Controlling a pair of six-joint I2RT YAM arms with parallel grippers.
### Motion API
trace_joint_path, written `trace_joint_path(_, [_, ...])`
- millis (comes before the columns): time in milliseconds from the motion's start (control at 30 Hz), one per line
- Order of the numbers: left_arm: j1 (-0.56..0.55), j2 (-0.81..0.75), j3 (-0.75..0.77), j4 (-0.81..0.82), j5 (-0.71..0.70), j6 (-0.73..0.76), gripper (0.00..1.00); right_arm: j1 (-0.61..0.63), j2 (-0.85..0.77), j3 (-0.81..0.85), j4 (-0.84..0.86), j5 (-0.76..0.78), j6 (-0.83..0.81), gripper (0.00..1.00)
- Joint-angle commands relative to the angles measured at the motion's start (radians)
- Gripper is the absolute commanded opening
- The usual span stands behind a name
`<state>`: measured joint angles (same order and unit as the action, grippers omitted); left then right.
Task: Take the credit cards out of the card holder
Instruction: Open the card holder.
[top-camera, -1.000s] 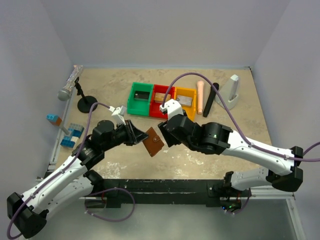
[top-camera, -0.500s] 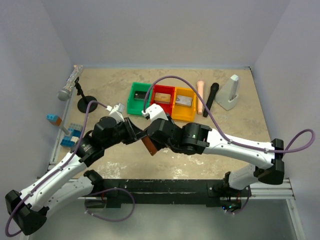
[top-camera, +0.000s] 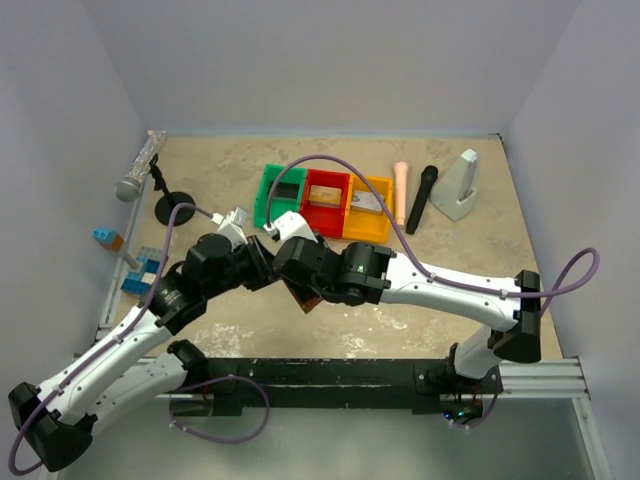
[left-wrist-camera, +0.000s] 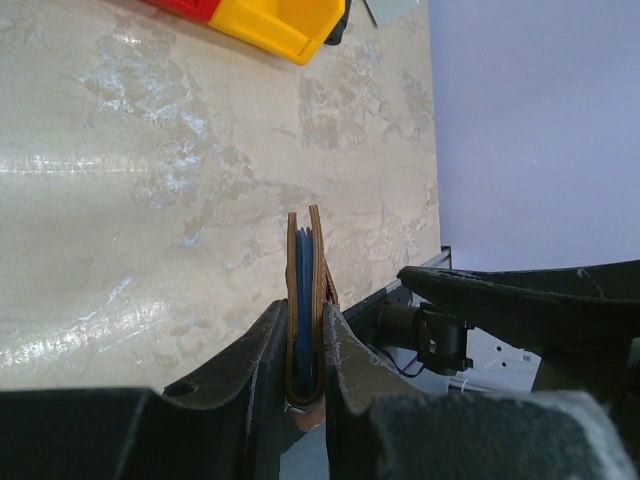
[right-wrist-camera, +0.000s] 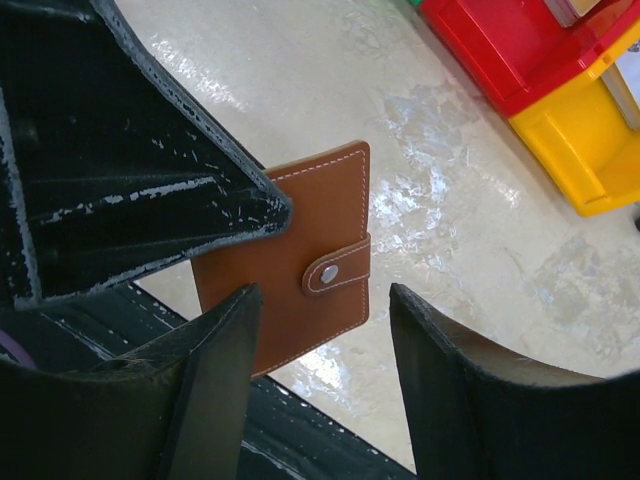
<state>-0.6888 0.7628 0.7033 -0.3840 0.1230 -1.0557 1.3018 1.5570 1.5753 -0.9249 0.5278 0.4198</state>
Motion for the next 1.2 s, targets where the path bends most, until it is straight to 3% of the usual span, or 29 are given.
trace_joint_path(0, [-0.005,-0.028,0.051,0.023,0.029,-0.03,0.0,0.004,0.018,0.064,-0.029,0.009,0.017,0.57])
trace_joint_path(600, [-0.008,-0.059,0.051,0.025,0.041,-0.056,0.0,-0.009,0.153,0.17,-0.19,0.103,0.04,0.47])
trace_joint_path(1167, [-0.009,-0.083,0.047,0.042,0.056,-0.069,0.0,-0.016,0.184,0.143,-0.193,0.09,0.025,0.24])
